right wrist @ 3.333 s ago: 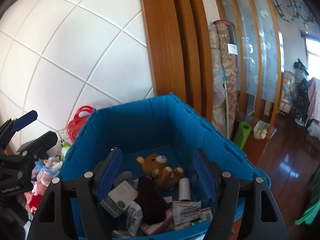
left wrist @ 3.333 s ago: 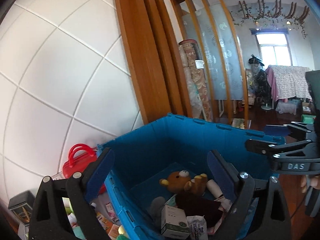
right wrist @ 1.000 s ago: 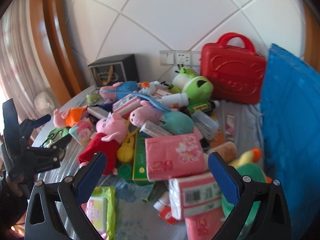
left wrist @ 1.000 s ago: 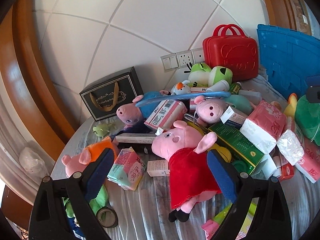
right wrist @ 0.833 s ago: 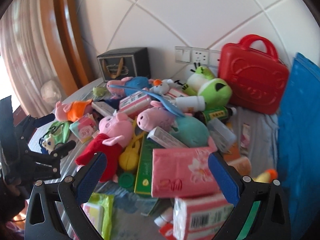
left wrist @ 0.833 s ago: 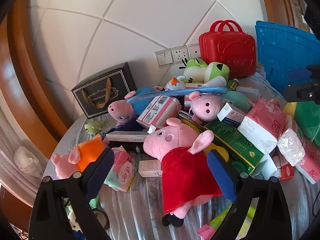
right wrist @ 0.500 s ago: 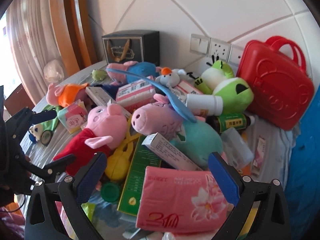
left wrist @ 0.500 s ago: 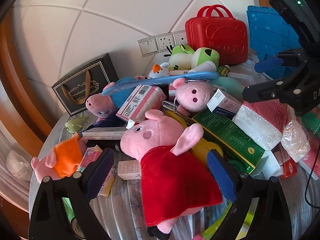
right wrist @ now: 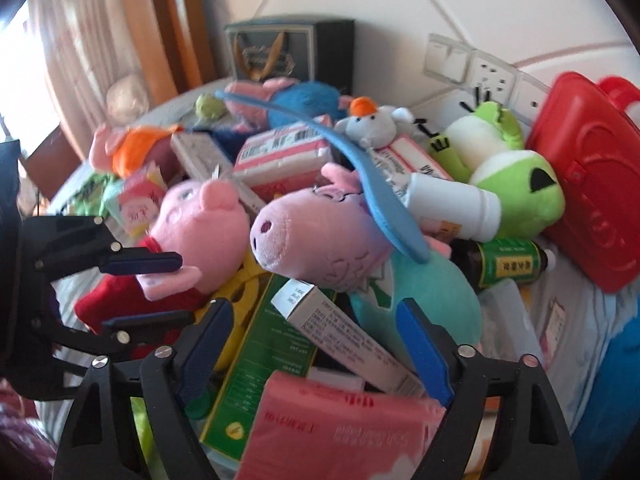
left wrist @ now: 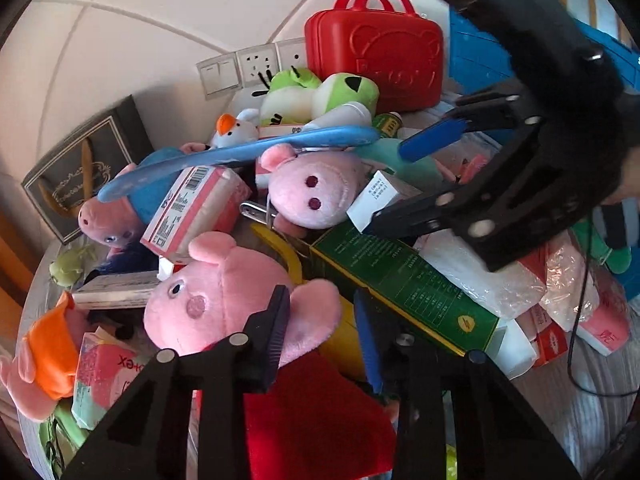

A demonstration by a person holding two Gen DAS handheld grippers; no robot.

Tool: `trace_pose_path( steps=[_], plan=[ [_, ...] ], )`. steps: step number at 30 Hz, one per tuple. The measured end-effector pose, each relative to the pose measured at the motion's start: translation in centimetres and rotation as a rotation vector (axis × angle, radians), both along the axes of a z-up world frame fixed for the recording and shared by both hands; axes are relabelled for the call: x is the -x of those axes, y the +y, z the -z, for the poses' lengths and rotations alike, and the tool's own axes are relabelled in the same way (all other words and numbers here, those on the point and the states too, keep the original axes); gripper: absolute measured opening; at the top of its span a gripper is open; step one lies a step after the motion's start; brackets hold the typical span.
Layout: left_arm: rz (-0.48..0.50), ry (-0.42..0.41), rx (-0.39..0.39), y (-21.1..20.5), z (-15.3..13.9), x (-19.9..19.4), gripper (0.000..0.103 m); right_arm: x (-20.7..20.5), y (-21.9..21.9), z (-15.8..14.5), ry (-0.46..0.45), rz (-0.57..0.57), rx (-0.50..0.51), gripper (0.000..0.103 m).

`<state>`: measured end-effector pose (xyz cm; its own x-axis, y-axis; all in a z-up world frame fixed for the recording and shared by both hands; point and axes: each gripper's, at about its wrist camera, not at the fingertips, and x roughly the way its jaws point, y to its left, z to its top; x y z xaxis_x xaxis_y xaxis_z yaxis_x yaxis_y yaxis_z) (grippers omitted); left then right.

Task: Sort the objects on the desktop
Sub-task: 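Reach the left tool to the pink Peppa pig plush while the right reaches the pink tissue pack, then close the left tool on the Peppa plush while the right grips a small white carton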

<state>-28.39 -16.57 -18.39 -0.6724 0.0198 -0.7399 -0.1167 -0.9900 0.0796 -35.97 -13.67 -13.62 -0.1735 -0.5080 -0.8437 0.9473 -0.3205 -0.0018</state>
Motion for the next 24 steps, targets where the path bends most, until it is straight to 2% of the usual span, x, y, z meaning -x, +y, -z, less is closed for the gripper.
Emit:
trace_pose_path(
  steps=[2, 6, 9, 19, 24],
  plan=[
    [0.011, -0.005, 0.025, 0.1, 0.4, 0.2, 0.033, 0.4, -1.0, 1.2, 0.023, -0.024, -0.077, 0.065],
    [0.030, -0.051, 0.006, -0.4, 1.2, 1.1, 0.014, 0.5, -1.8, 1.8, 0.027, -0.053, -0.104, 0.046],
    [0.034, -0.059, 0.025, -0.6, 1.4, 1.5, 0.006, 0.2, -2.2, 2.4, 0.051, -0.068, -0.124, 0.045],
    [0.001, -0.022, 0.015, -2.3, -0.7, -0.3, 0.005, 0.3, -1.6, 0.3, 0.081, 0.044, -0.049, 0.030],
    [-0.015, -0.012, 0.023, -3.0, -1.6, -1.6, 0.005, 0.5, -1.1, -1.4, 0.079, 0.081, 0.002, 0.028]
  ],
)
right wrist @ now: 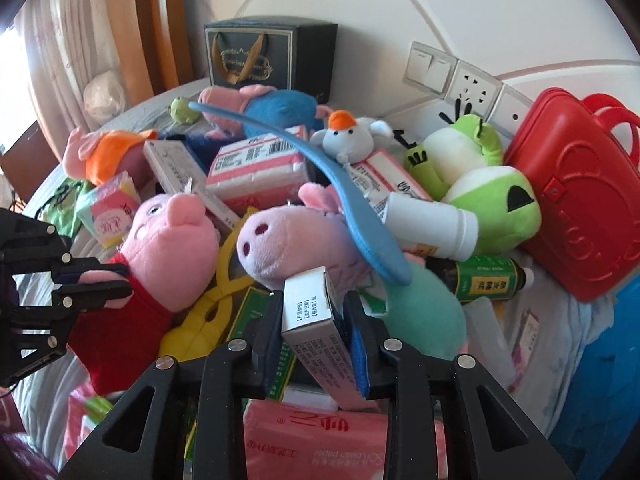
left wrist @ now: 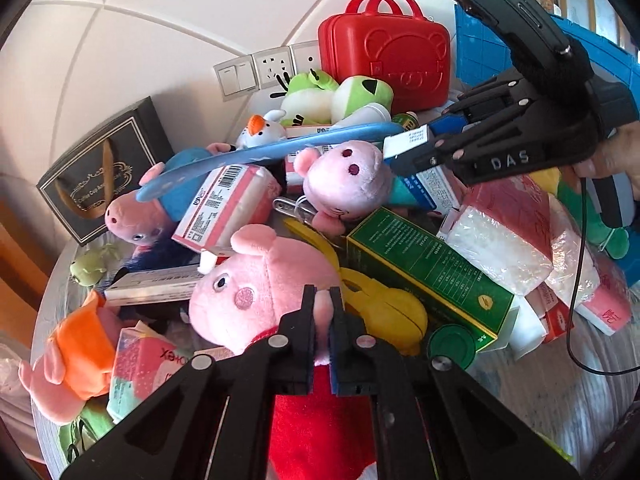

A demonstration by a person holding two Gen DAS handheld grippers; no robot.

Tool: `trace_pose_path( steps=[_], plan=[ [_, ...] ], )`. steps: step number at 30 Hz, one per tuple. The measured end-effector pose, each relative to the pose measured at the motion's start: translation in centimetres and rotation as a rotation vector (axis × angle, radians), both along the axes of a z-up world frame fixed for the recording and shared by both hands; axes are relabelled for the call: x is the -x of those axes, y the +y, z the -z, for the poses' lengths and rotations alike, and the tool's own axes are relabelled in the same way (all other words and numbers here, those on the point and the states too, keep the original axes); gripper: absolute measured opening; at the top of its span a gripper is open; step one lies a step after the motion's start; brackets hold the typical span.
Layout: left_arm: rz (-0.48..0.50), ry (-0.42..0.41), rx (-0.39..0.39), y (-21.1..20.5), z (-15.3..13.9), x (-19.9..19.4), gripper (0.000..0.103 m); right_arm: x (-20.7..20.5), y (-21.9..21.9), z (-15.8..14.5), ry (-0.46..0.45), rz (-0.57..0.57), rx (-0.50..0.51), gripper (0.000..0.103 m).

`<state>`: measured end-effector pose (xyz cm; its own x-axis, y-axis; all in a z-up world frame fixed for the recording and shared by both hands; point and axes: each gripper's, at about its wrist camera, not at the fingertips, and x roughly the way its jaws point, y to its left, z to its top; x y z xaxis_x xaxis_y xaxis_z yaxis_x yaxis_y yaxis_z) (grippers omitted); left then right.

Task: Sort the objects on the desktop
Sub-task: 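Close the left tool on the Peppa plush while the right grips a small white carton, then lift the Peppa plush and white carton up from the pile with both tools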

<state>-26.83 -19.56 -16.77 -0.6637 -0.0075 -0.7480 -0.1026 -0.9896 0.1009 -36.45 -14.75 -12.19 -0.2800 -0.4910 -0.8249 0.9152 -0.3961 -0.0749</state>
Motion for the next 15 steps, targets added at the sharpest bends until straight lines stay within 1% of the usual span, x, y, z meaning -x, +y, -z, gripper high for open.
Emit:
trace_pose_path(
  steps=[5, 9, 15],
  plan=[
    [-0.019, 0.011, -0.015, -0.6, -0.8, -0.9, 0.005, -0.2, 0.3, -1.0, 0.007, 0.014, 0.024, 0.027],
    [-0.024, 0.029, -0.003, -0.8, -1.8, -1.2, 0.005, -0.6, 0.4, -1.7, 0.014, 0.015, 0.044, 0.027],
    [-0.018, 0.074, -0.003, -1.0, -3.7, -1.8, 0.004, -0.8, 0.5, -3.5, 0.030, 0.015, 0.074, 0.026]
  ],
)
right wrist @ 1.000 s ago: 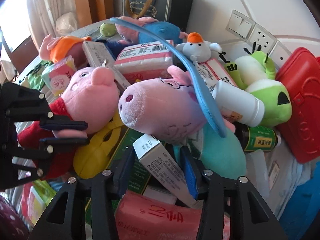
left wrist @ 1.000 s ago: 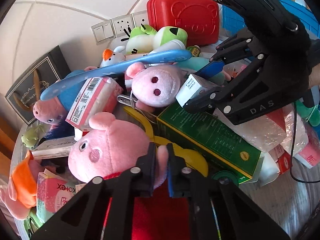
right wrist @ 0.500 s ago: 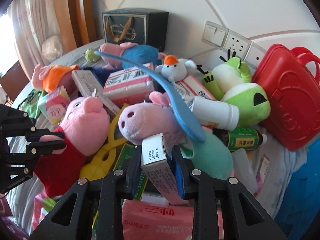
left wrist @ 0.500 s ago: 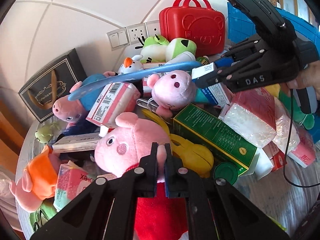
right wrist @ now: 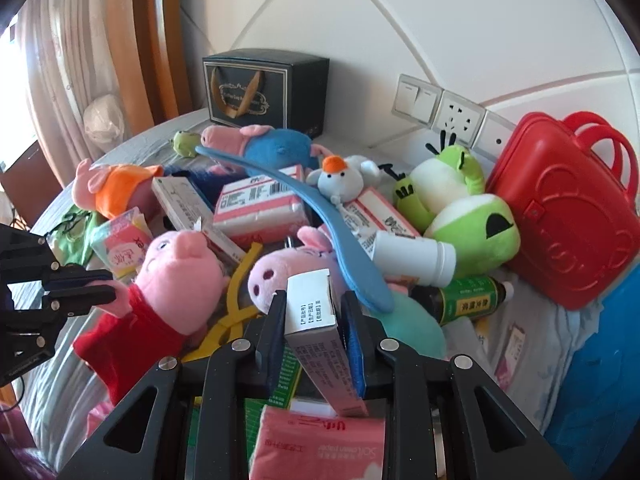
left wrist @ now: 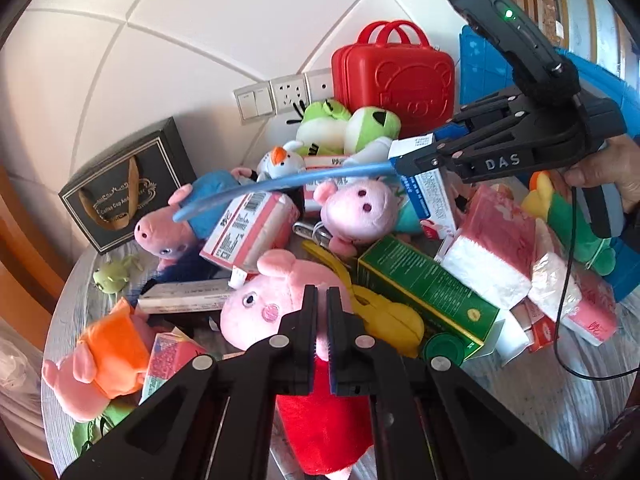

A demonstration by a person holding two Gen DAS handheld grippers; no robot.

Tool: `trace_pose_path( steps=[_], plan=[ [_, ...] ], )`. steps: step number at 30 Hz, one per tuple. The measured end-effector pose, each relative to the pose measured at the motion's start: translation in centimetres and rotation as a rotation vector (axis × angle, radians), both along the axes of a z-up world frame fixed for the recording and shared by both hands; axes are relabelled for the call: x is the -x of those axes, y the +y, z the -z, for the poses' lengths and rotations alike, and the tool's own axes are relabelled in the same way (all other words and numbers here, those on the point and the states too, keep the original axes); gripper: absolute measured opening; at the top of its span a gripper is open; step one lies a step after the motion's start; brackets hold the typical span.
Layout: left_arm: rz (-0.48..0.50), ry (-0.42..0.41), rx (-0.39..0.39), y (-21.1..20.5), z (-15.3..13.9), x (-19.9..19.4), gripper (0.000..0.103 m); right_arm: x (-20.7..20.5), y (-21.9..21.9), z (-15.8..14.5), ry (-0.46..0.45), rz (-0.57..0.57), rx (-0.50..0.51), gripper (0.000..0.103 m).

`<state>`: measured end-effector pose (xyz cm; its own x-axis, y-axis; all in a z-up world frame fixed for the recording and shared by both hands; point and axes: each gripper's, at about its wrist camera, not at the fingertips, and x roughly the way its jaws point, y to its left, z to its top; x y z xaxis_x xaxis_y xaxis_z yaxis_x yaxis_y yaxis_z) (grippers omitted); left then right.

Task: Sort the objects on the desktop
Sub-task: 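Lift the Peppa plush and white carton up from the pile with both tools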

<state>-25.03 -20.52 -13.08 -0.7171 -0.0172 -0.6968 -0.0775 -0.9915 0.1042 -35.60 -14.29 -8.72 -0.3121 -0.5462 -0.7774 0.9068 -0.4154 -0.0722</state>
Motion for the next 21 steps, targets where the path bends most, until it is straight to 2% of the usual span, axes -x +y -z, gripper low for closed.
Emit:
trace_pose_path(
  steps=[4, 14, 16, 21],
  plan=[
    [-0.006, -0.030, 0.017, 0.0, 0.4, 0.2, 0.004, -0.1, 0.0, -0.7, 0.005, 0.004, 0.005, 0.026],
    [-0.022, -0.100, -0.019, -0.5, 3.0, 0.5, 0.004, 0.0, -0.2, 0.0, -0.003, 0.006, -0.013, 0.026],
    [-0.052, -0.094, 0.010, -0.5, 3.5, 0.4, 0.004, 0.3, -0.1, 0.1, -0.010, 0.011, -0.008, 0.026],
    [-0.082, -0.097, -0.015, -1.2, 4.4, 0.4, 0.004, 1.0, -0.4, 0.9, -0.045, 0.011, -0.025, 0.028]
  ],
)
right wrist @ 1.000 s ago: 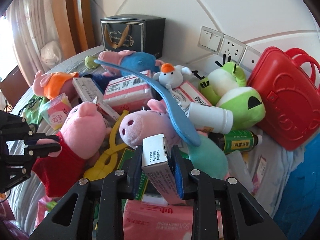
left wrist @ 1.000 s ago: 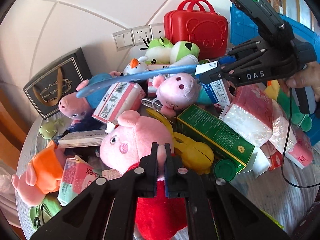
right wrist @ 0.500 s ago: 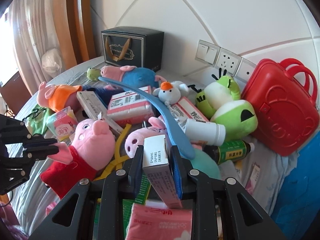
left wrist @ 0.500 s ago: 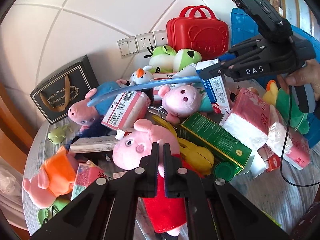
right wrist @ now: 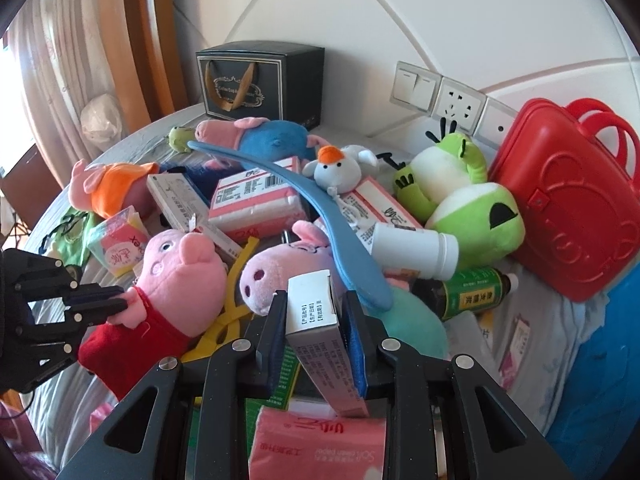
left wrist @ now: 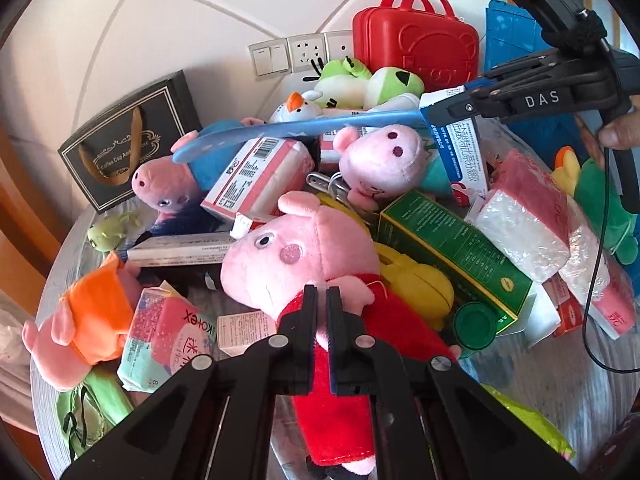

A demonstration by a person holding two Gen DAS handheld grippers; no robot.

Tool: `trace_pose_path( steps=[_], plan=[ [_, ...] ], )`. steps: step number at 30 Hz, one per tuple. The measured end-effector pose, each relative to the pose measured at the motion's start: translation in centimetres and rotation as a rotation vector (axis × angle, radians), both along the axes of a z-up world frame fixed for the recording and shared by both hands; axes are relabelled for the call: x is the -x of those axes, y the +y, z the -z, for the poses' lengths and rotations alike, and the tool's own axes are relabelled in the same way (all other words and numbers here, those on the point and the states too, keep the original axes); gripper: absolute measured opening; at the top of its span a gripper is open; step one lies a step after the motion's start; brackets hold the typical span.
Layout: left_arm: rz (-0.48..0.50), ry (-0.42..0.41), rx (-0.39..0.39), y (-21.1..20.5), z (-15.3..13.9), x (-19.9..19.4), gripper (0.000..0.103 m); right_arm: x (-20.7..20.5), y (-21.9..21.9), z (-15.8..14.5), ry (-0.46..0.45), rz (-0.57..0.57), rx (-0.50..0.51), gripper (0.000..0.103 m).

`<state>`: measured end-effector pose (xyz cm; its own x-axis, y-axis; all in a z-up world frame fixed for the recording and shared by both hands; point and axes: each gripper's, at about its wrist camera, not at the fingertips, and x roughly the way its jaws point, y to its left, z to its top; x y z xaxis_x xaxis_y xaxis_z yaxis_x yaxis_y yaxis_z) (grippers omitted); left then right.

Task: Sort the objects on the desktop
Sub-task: 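Lift the Peppa plush and white carton up from the pile with both tools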

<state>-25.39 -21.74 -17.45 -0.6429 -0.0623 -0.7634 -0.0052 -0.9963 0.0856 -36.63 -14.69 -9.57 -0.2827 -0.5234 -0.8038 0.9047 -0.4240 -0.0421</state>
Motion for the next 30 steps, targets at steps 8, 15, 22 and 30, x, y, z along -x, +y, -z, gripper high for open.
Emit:
trace_pose_path(
  steps=[8, 15, 22, 30],
  plan=[
    [-0.025, 0.014, -0.076, -1.1, -0.1, -0.3, 0.005, -0.3, -0.8, 0.9, 0.003, -0.005, -0.043, 0.027],
    [0.008, 0.053, -0.042, 0.1, -2.1, -1.1, 0.004, -1.3, -0.5, -0.1, 0.057, -0.007, -0.028, 0.026],
    [0.026, 0.103, -0.024, 1.0, -4.8, -1.2, 0.003, -2.0, 0.3, -2.7, 0.091, 0.011, 0.029, 0.023],
    [0.032, 0.139, -0.028, 1.1, -7.0, -2.2, 0.003, -2.6, 1.1, -4.6, 0.096, 0.016, 0.066, 0.022]
  ],
)
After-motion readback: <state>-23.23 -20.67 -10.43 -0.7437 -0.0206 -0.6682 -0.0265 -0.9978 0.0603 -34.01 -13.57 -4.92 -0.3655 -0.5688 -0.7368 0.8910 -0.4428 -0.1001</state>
